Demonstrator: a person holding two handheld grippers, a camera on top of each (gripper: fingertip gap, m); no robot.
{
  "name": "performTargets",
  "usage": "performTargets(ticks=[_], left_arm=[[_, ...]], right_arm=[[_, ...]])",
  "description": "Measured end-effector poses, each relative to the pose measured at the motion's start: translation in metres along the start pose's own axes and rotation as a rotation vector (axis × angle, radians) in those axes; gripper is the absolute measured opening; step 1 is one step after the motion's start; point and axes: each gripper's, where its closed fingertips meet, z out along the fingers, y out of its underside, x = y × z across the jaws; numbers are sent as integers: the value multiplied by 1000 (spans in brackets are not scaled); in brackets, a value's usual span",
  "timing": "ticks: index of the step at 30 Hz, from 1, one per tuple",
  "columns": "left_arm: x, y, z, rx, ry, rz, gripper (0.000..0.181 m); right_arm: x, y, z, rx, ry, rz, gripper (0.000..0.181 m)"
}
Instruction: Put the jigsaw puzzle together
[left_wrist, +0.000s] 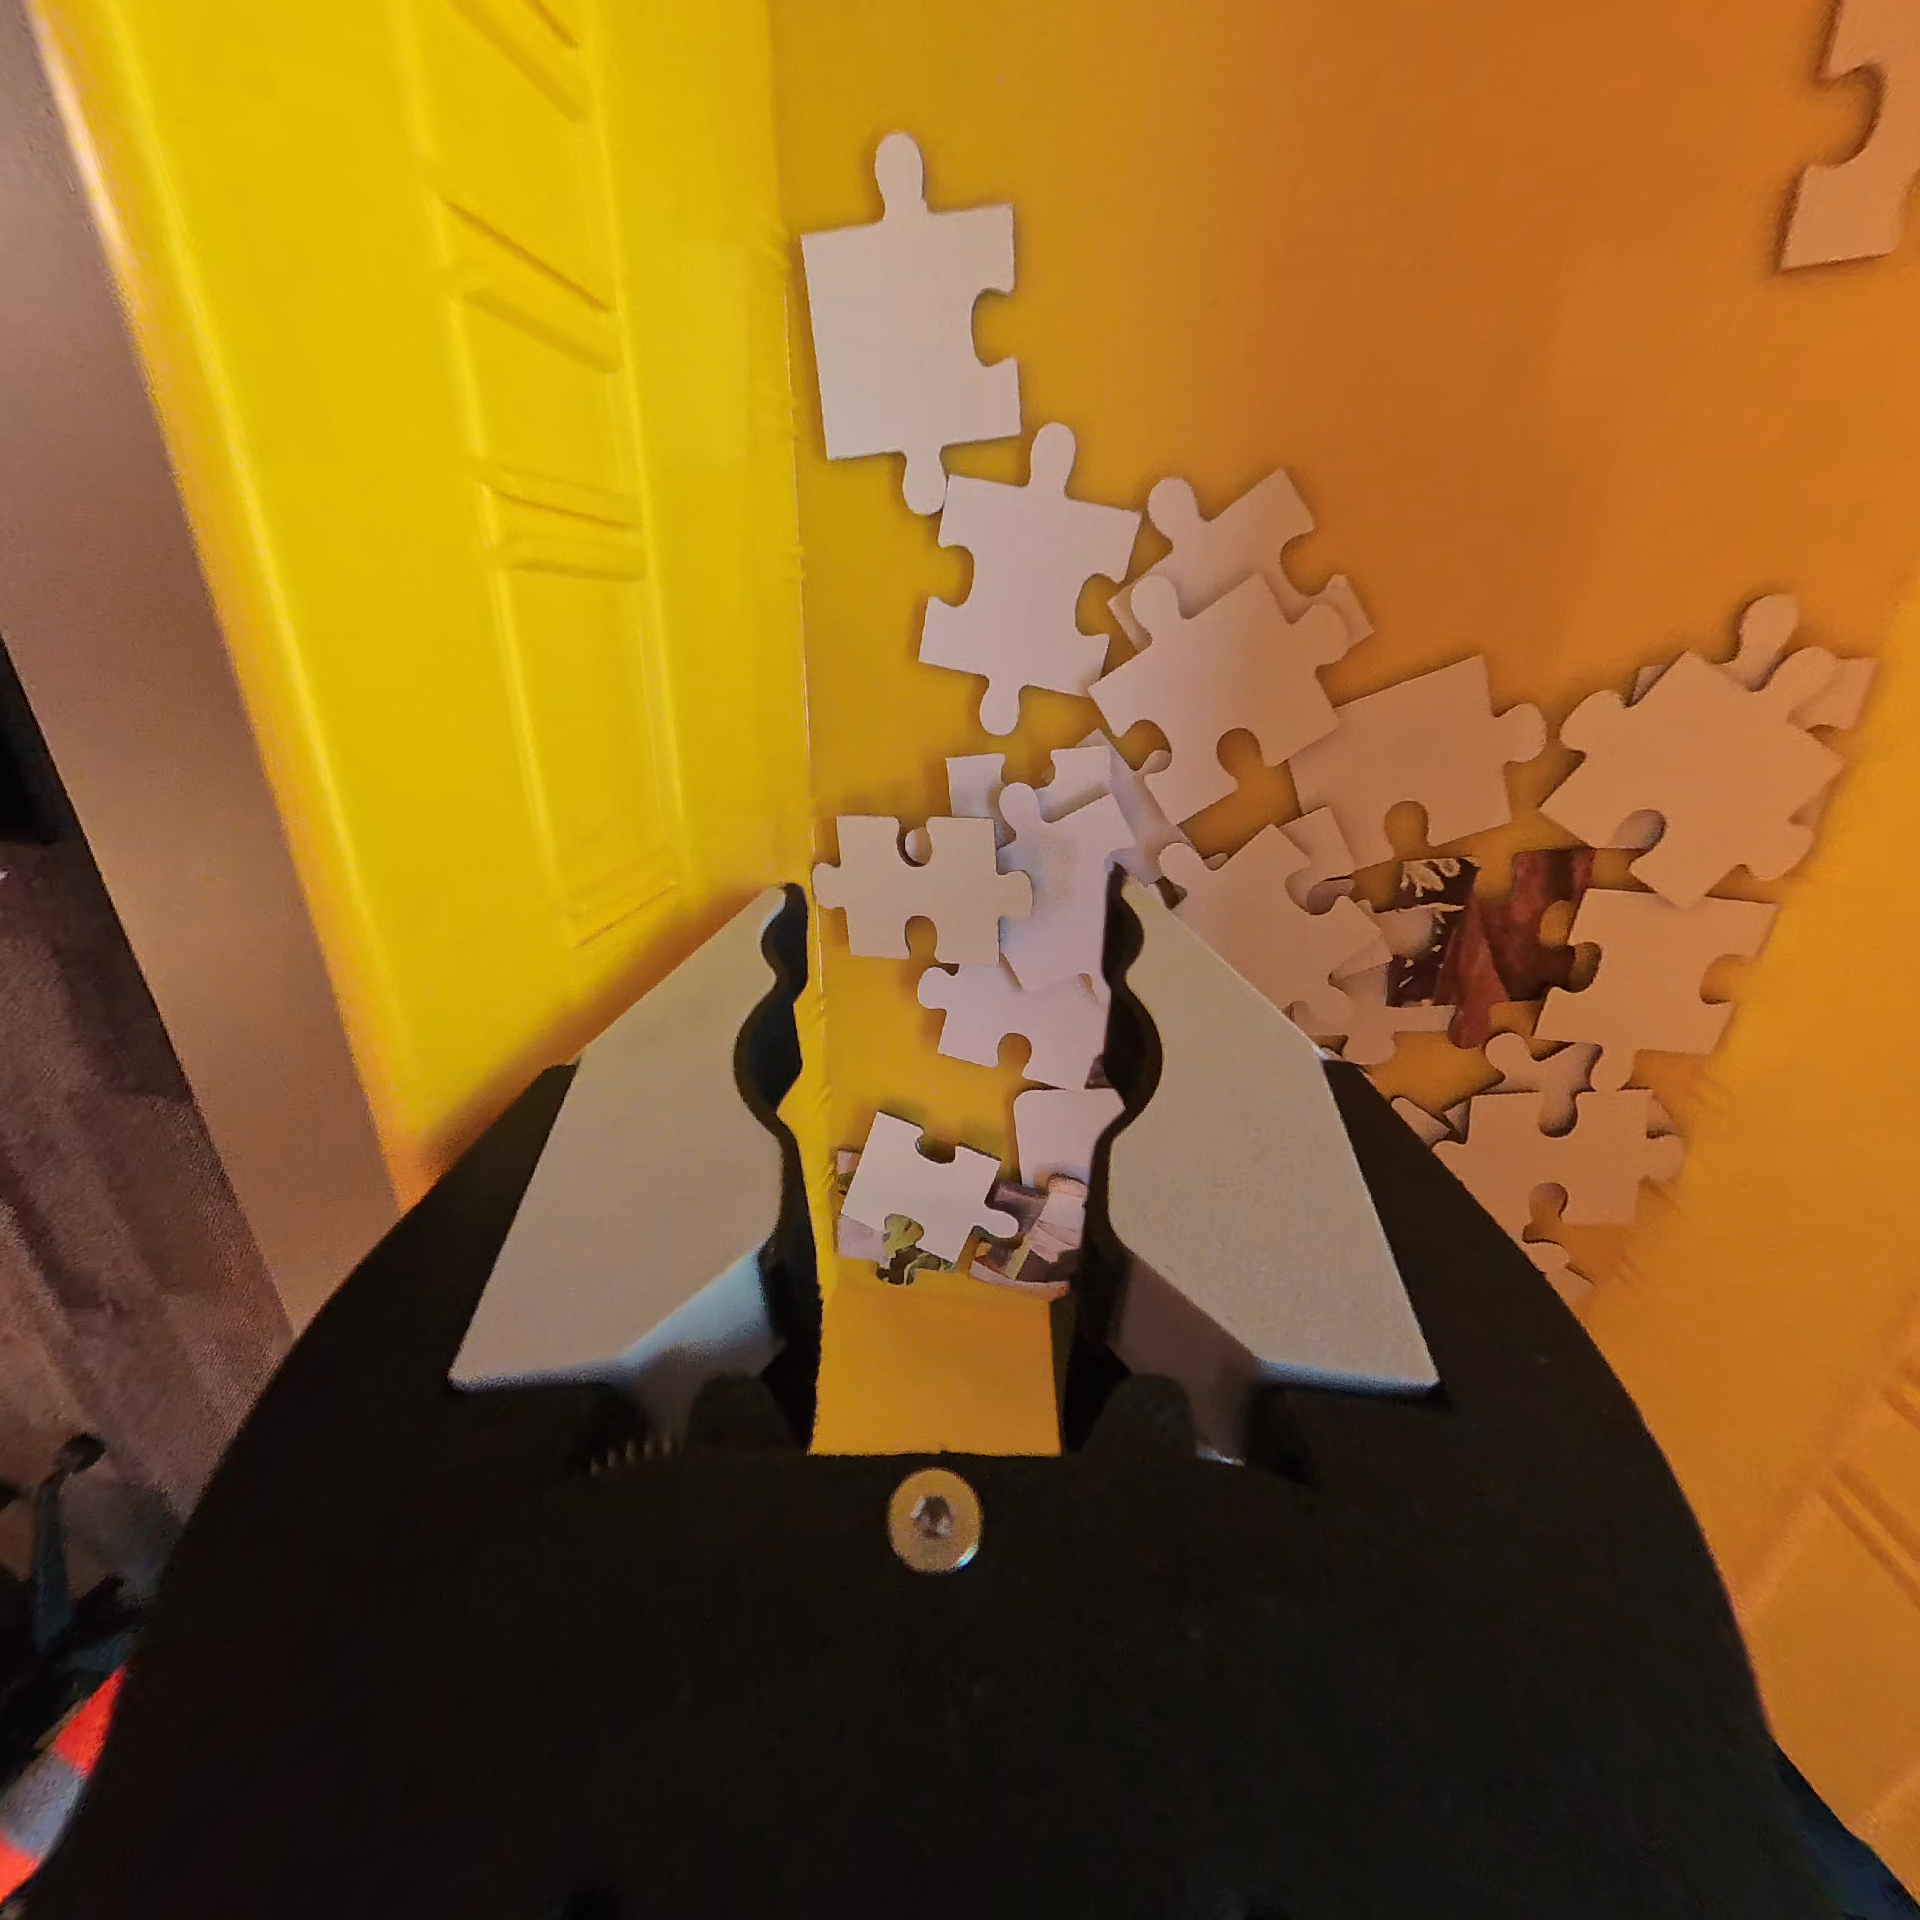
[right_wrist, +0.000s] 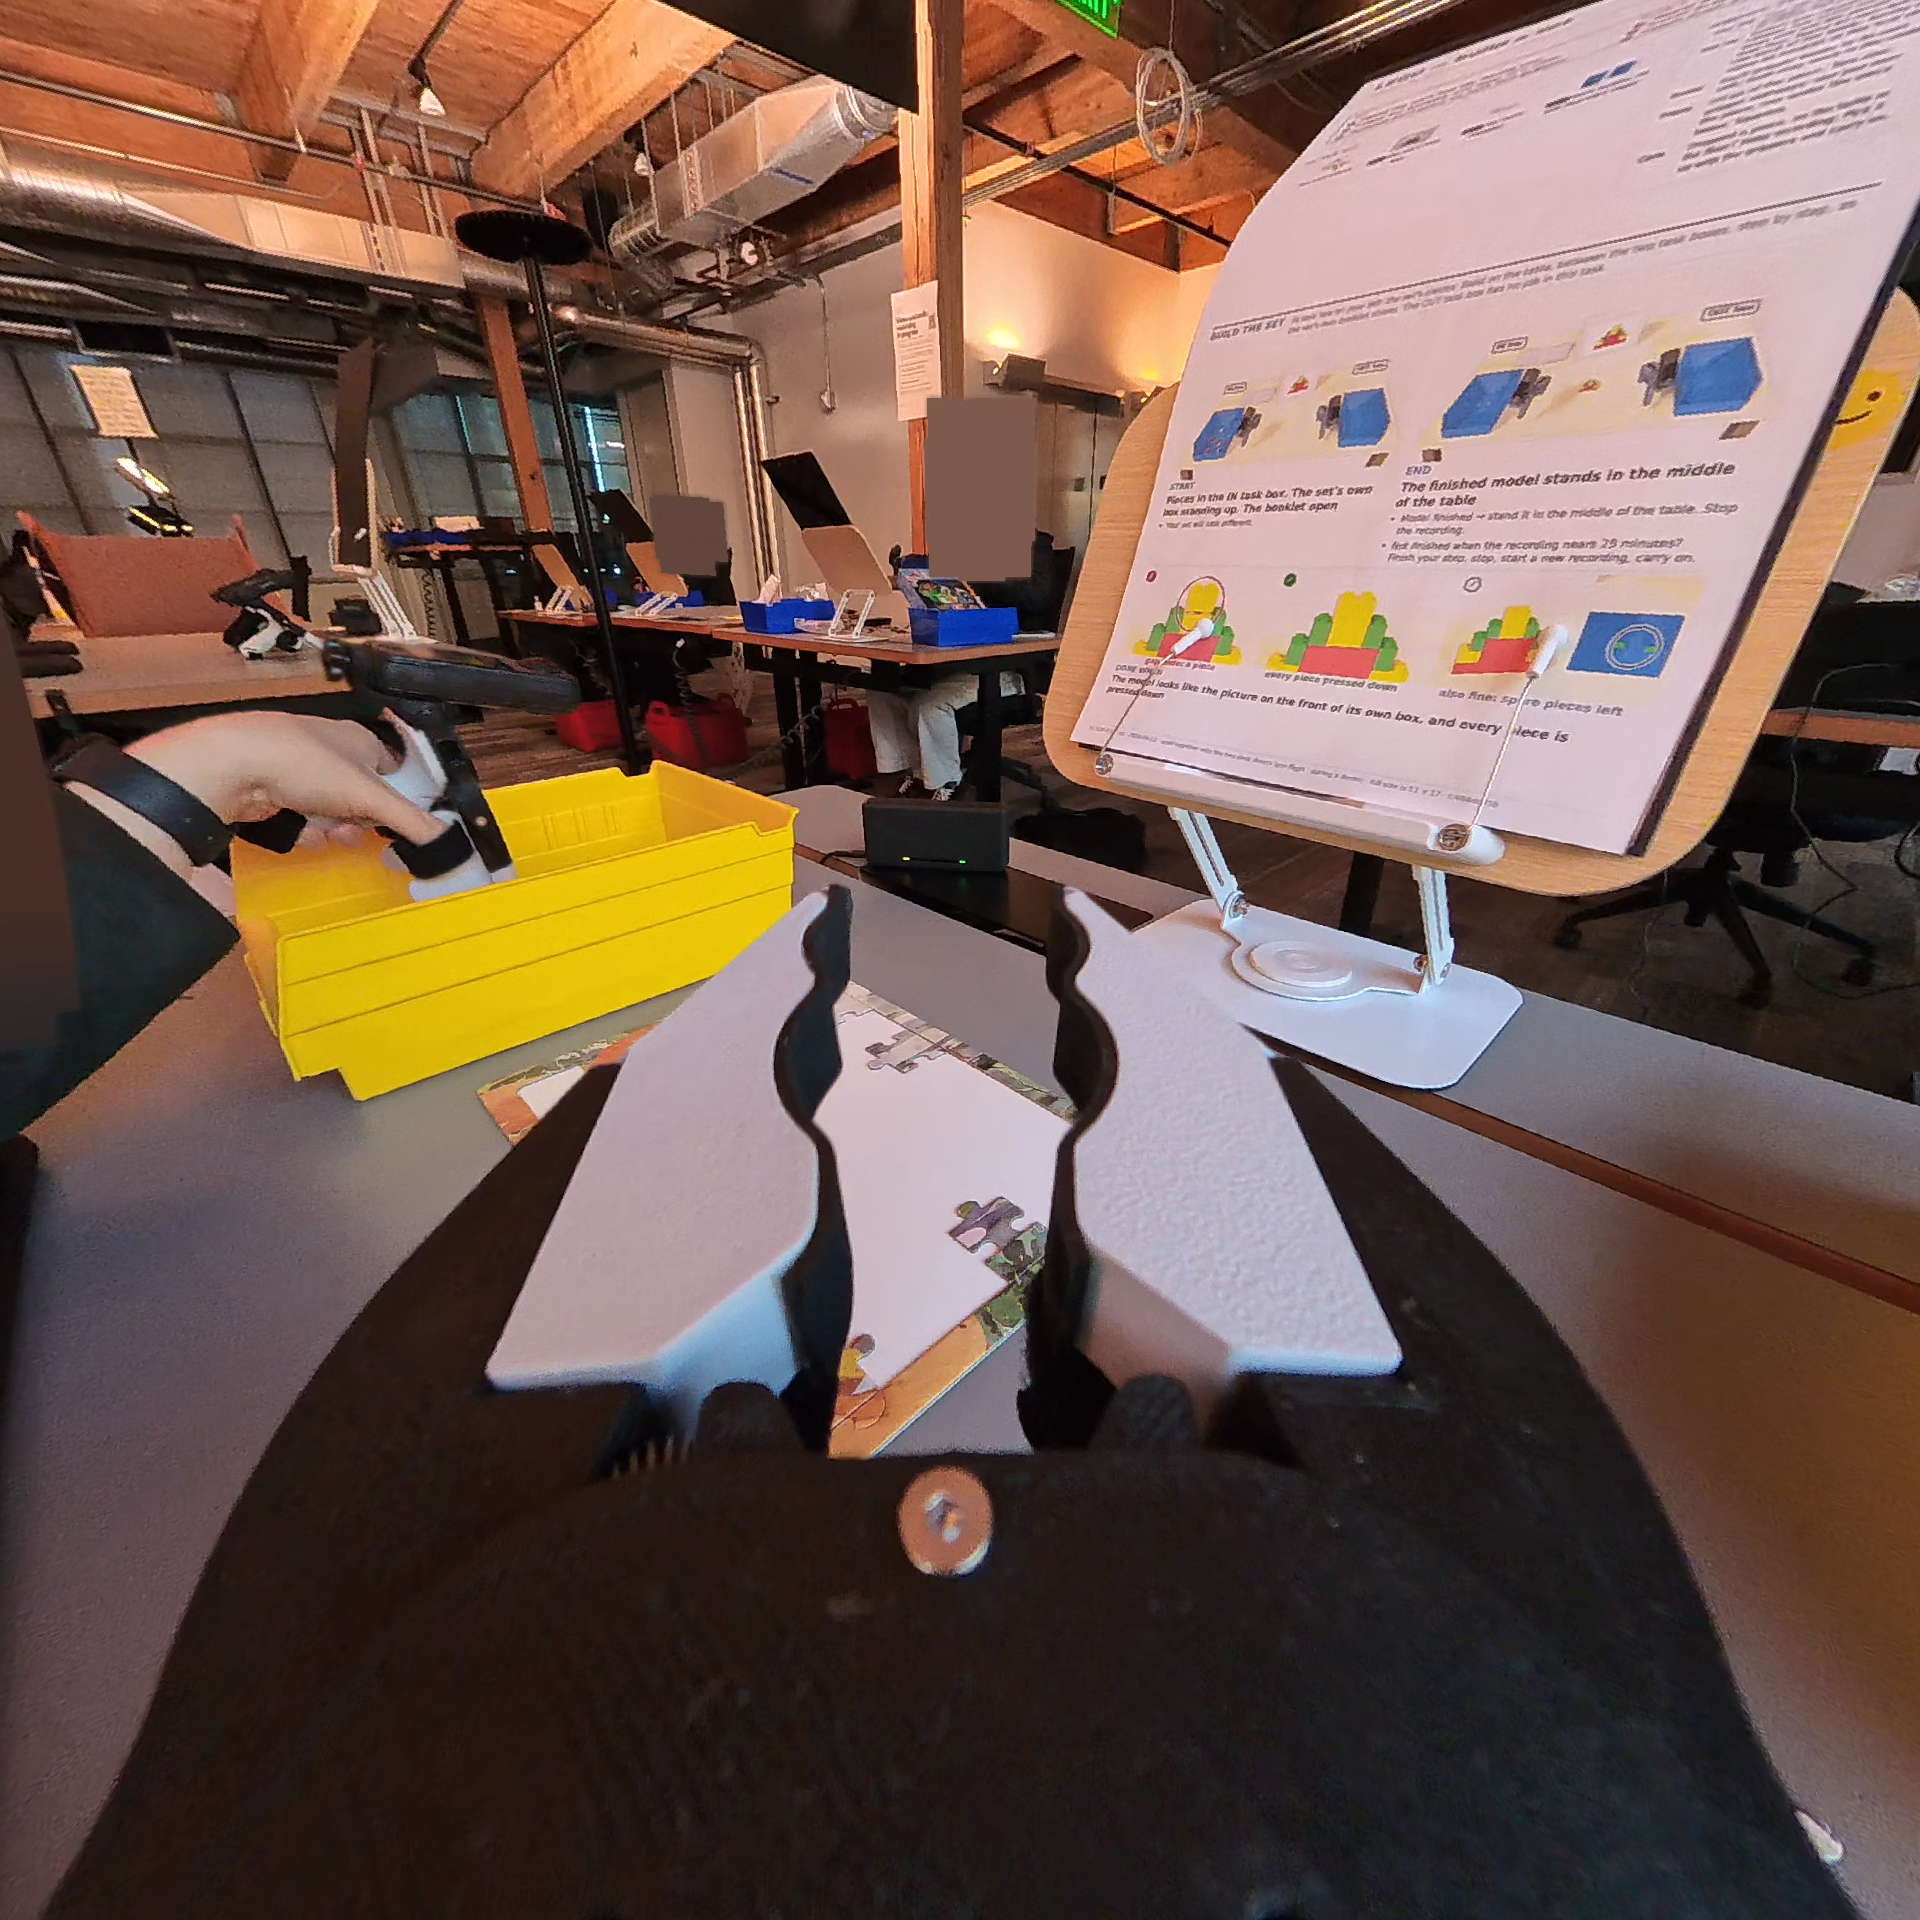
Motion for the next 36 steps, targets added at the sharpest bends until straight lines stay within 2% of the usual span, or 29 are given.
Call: performTargets(ticks=[7,10,18,25,32,36], left_arm=[[-2,0,4,-39,-72,8,53],[-4,3,3,-46,-76,3,43],[8,7,7,-72,68,-56,14],[5,1,-4,-29,48,-42,10],[-4,4,-9,-34,-16,-12,18],[-9,0,-14,-2,-33,-20,17]], right_arm=[[-8,4,3,-36,-25,-38,35],[-10,6,3,-47,-31,-54,34],[-13,8,4,-58,-44,-62,33],[-15,7,4,-53,-52,-59,32],[-17,6,4,-53,-63,-67,32],[-20,3,3,-36,-78,-48,32]])
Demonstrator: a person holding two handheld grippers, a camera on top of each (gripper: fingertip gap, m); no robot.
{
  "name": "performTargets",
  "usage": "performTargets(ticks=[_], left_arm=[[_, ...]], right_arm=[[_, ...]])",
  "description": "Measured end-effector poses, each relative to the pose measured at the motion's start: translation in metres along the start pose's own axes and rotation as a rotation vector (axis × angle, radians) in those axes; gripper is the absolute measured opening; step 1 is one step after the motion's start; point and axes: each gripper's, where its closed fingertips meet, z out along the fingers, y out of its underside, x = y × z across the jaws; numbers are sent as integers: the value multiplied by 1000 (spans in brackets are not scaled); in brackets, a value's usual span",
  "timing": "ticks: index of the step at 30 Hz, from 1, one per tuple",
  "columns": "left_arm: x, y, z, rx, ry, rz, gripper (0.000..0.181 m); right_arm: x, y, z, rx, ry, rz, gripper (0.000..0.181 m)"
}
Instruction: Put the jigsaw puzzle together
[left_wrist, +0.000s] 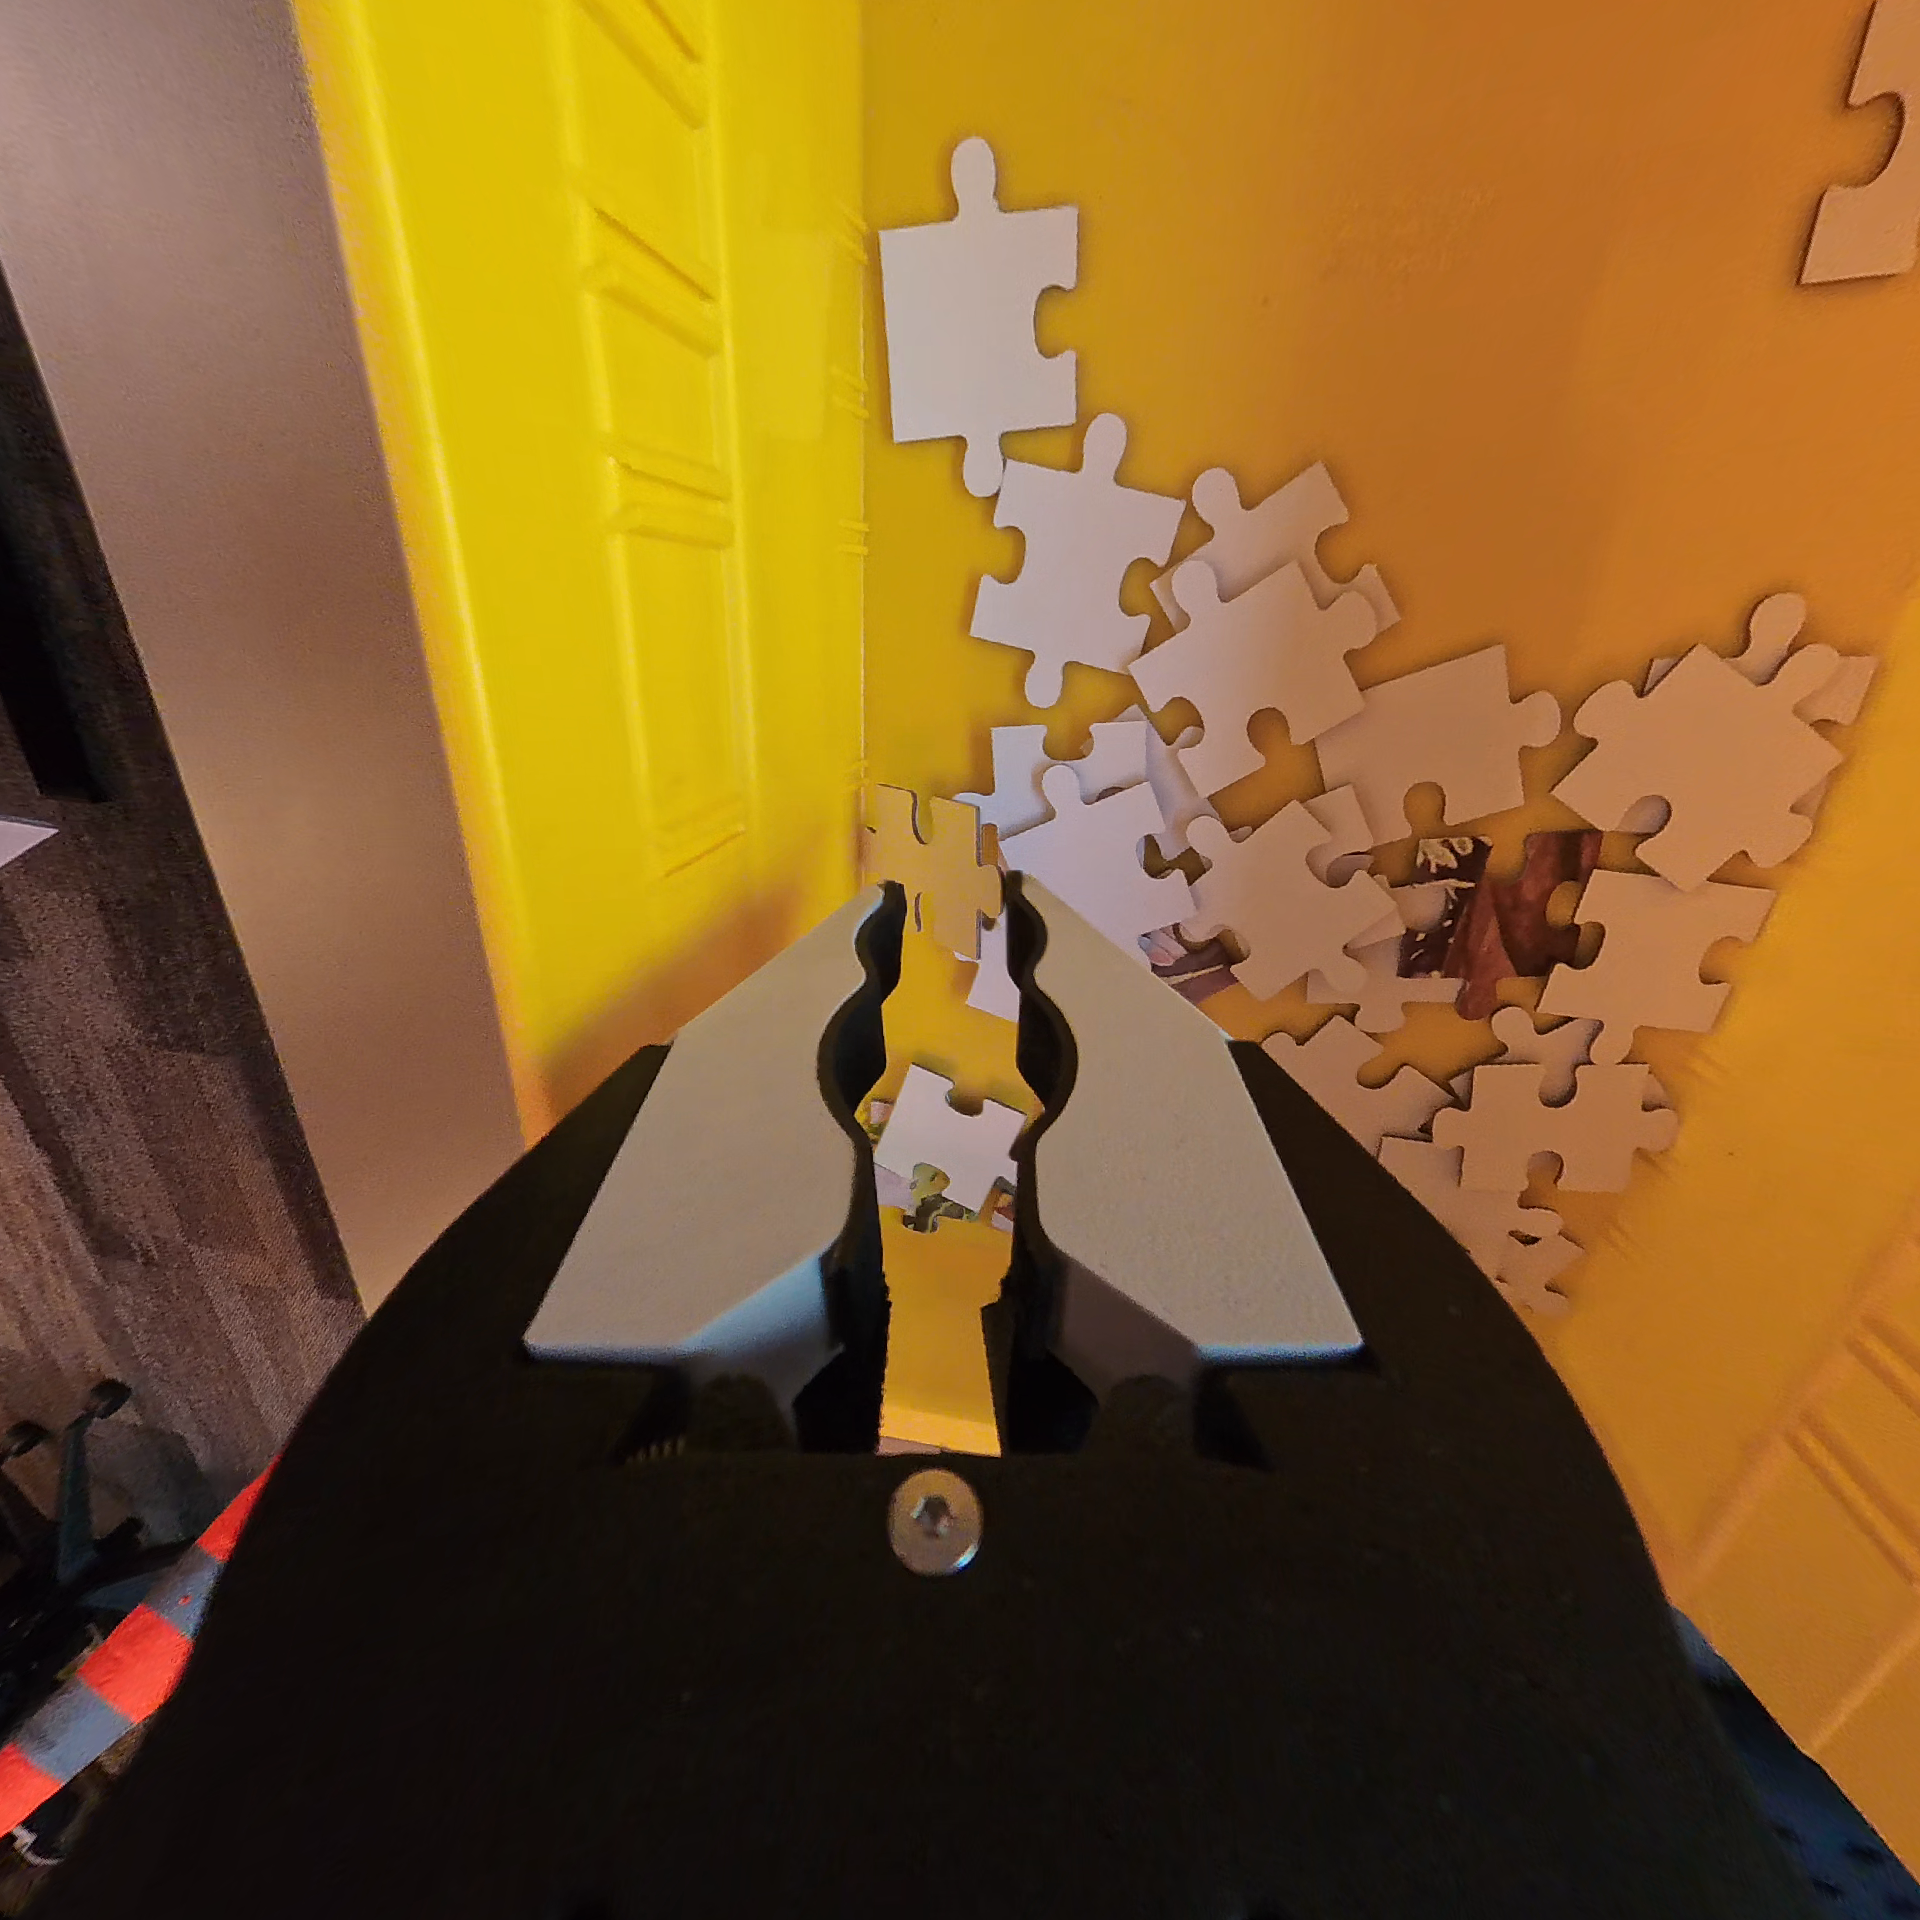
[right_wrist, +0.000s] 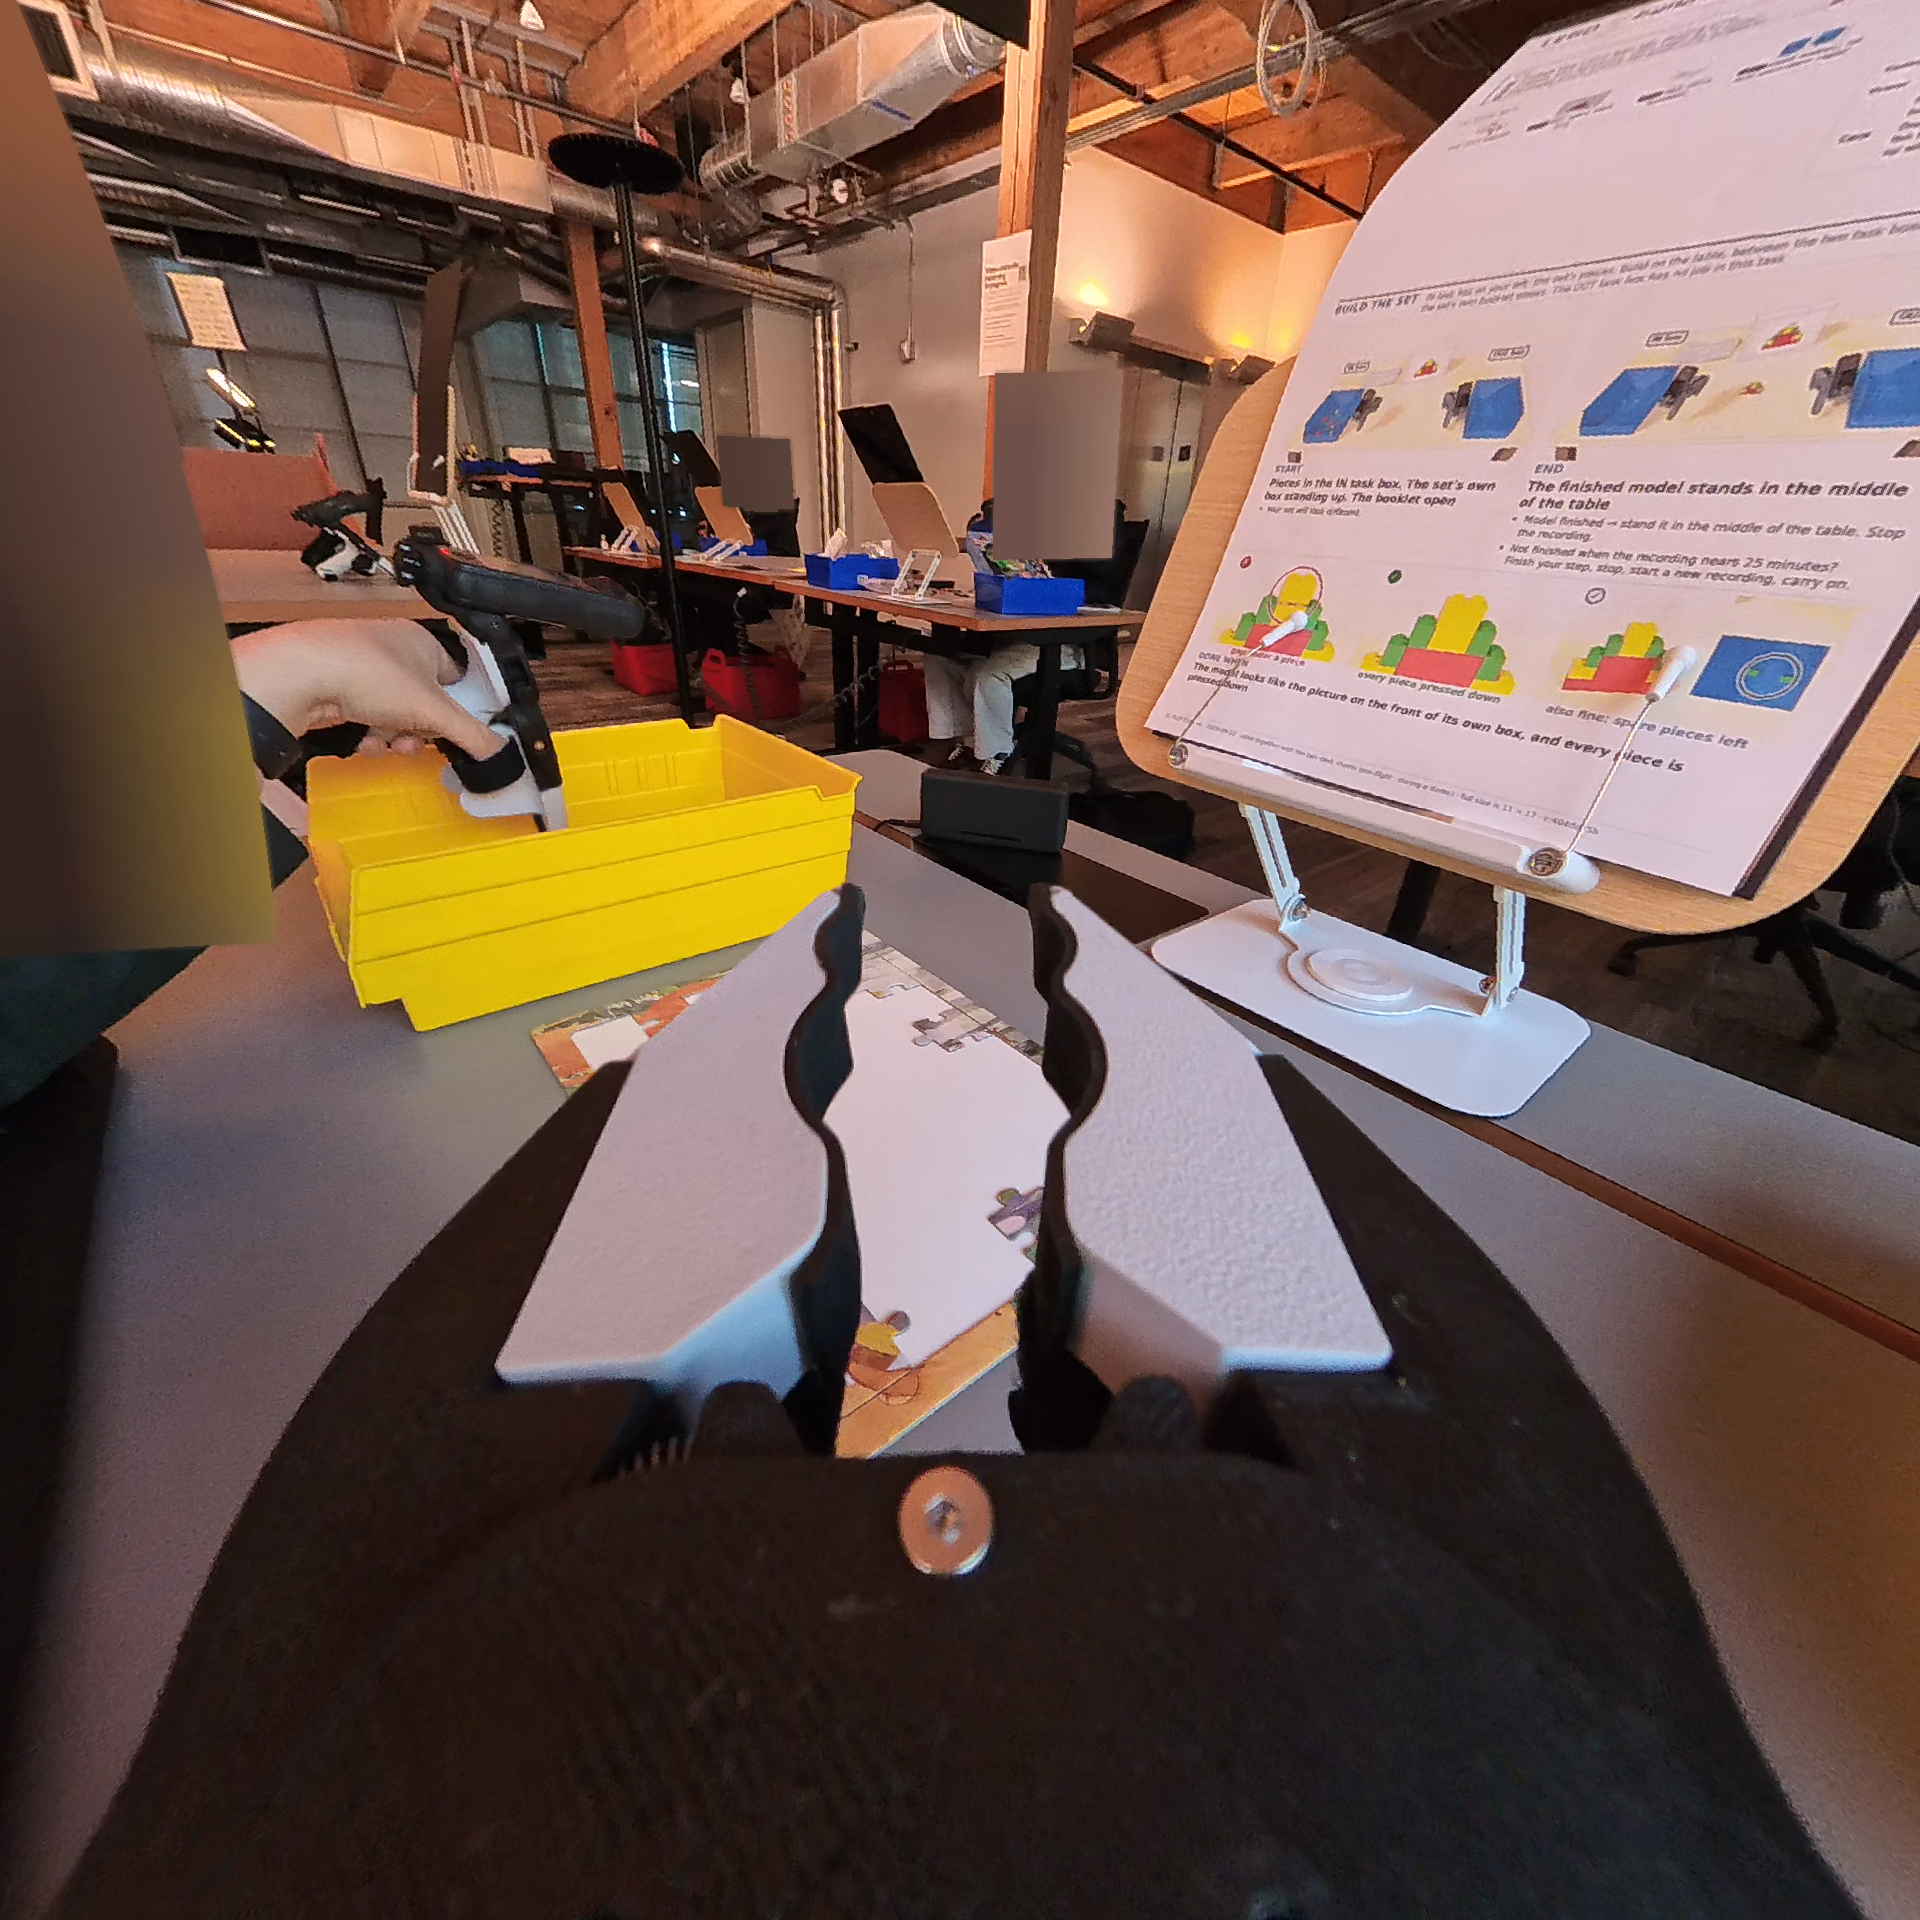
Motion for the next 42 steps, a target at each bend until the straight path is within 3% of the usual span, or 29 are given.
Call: performTargets(ticks=[4,13,17,19,22,25,28,31,34,37,40,42], left_arm=[[-15,-2,-1,24,-80,12,0],[-13,0,5,13,-38,27,0],[4,-4,-31,100,82,-3,0],[44,-21,-70,257,331,0,0],[130,-31,-148,429,832,123,0],[203,-19,-198,477,1141,348,0],[272,-11,-241,461,1457,390,0],[338,14,-242,338,1572,483,0],[380,31,-236,251,1638,477,0],[399,42,-233,191,1675,477,0],[404,47,-229,178,1658,502,0],[405,47,-227,189,1641,510,0]], right_arm=[[0,-2,-1,10,-3,7,32],[-3,1,0,-8,-13,0,31],[-3,5,2,-29,-15,-9,31],[-6,7,3,-36,-25,-11,31],[-13,9,6,-40,-60,-32,31],[-30,6,10,-13,-118,-76,37],[-52,2,14,16,-155,-166,43],[-64,1,19,35,-116,-302,51],[-69,5,23,23,-76,-395,51],[-65,16,28,-40,-53,-411,50],[-63,22,27,-80,-68,-391,30],[-61,24,26,-98,-75,-389,29]])
